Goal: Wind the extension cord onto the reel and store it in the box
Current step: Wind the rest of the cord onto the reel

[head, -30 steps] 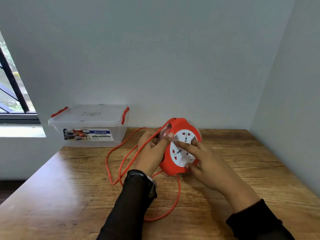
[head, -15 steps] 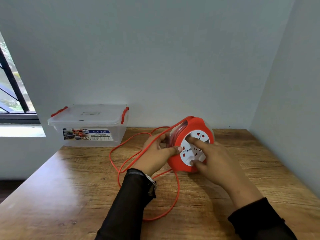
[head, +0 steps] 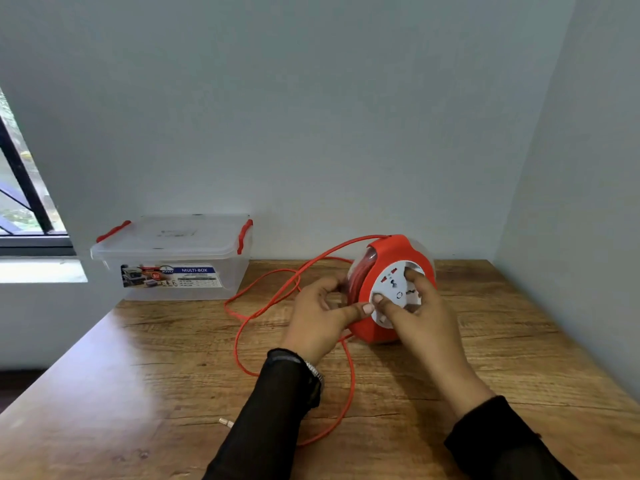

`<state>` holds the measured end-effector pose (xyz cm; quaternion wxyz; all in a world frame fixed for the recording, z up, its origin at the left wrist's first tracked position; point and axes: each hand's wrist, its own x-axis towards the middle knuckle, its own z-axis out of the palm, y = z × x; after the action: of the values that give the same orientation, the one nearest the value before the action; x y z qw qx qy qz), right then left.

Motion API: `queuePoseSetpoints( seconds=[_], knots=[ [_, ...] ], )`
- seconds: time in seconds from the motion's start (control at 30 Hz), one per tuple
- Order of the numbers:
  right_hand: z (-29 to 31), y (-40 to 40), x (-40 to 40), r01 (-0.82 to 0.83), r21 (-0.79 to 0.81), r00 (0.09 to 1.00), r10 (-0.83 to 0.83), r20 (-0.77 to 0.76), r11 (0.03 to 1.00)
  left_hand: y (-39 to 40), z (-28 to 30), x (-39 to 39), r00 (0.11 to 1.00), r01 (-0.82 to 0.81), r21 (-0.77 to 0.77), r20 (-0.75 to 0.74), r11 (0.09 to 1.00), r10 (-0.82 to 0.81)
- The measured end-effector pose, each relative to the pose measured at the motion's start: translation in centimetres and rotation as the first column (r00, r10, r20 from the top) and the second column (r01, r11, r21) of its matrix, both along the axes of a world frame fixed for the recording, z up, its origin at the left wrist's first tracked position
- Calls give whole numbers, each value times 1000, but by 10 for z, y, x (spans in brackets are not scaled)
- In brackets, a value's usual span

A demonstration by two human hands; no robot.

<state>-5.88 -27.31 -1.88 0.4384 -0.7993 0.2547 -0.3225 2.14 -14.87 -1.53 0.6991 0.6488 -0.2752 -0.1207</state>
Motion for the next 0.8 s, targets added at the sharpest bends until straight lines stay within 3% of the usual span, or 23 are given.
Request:
queuePoseSetpoints(
  seconds=[0.13,0.23,0.33,0.4,0.53,0.63,0.8],
  knots=[
    [3,0,4,-71,445,988,1,154,893,-5,-4,-2,999,-22,-6,47,1000,22],
    [10,-1,4,-115,661,991,43,124,741,-8,-5,-5,987,-65,8,150,998,63],
    [17,-4,1,-175,860,985,88,151,480,-10,-3,-13,970,-81,24,233,996,74],
    [21,-5,-2,-239,920,971,83,224,311,-10,-4,-15,964,-84,25,256,996,74],
    [17,-9,-1,-366,923,931,27,365,116,-12,-4,-13,980,-68,24,187,997,62],
    [15,-8,0,-403,908,915,62,398,117,-9,-3,-9,993,-16,17,118,1000,14],
    [27,-8,-6,-301,867,945,249,213,398,-3,1,-4,996,-33,-112,-83,993,24]
  ],
)
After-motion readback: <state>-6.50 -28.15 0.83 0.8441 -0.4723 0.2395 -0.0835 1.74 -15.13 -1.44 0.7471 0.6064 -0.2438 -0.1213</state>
